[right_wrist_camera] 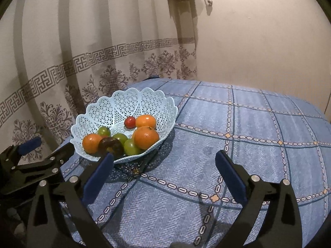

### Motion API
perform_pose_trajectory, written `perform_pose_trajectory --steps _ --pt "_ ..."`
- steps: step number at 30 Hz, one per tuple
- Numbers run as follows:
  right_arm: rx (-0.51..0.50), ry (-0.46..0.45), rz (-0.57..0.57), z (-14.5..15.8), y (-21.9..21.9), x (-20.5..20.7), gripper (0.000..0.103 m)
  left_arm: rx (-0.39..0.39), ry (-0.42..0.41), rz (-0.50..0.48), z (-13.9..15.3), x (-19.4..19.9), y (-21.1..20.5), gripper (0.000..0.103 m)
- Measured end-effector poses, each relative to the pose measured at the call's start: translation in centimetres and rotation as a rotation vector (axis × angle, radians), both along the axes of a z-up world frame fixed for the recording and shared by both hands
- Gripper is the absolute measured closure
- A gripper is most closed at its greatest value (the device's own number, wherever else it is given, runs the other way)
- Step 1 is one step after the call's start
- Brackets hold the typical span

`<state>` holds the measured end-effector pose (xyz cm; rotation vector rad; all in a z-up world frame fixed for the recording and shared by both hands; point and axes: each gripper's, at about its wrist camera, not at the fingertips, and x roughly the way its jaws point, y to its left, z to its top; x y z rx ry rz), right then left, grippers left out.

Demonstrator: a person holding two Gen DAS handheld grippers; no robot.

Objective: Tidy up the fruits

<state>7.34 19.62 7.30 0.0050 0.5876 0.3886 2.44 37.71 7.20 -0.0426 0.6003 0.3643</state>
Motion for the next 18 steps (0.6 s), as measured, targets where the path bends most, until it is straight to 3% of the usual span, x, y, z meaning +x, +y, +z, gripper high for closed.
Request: perform_pose_trajectory --steps 10,18 --pt "-0.001 0.019 -0.014 -0.1 -0.1 0.2 0.005 0.034 0.000 -0.004 0.0 -0.2 -0.2 0.003" --pt "-0.134 -0.040 -0.016 -0.1 1.6 -1.0 0.005 0.047 0.003 -0.011 -0.1 -0.2 -0.4 0.003"
